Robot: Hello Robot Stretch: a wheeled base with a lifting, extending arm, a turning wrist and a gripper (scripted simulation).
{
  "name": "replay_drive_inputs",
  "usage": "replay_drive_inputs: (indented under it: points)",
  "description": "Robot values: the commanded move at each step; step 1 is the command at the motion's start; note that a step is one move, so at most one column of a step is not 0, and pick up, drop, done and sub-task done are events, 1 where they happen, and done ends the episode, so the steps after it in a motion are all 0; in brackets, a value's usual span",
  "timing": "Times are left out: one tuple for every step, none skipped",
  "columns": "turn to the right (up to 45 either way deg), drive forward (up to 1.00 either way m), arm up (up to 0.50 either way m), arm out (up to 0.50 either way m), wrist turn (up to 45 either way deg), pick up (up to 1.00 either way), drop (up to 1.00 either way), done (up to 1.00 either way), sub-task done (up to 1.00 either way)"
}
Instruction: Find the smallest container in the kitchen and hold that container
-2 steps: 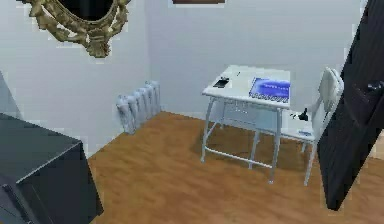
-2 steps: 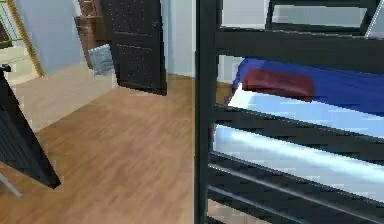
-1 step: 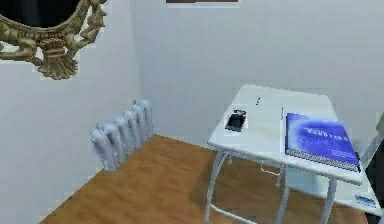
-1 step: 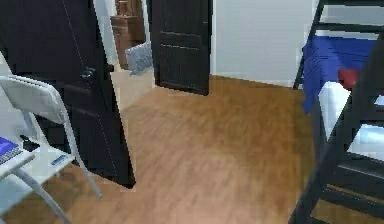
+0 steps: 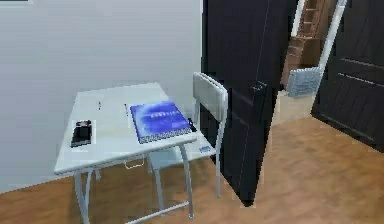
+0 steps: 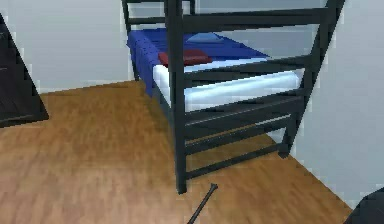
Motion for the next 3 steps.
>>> replay_drive_inputs:
  points:
    - [18.0, 0.0, 0.0, 0.0, 0.0, 0.0, 0.0, 0.0, 0.0]
    - [0.0, 0.4, 0.0, 0.0, 0.0, 0.0, 0.0, 0.0, 0.0]
    - [36.0, 0.0, 0.0, 0.0, 0.0, 0.0, 0.0, 0.0, 0.0]
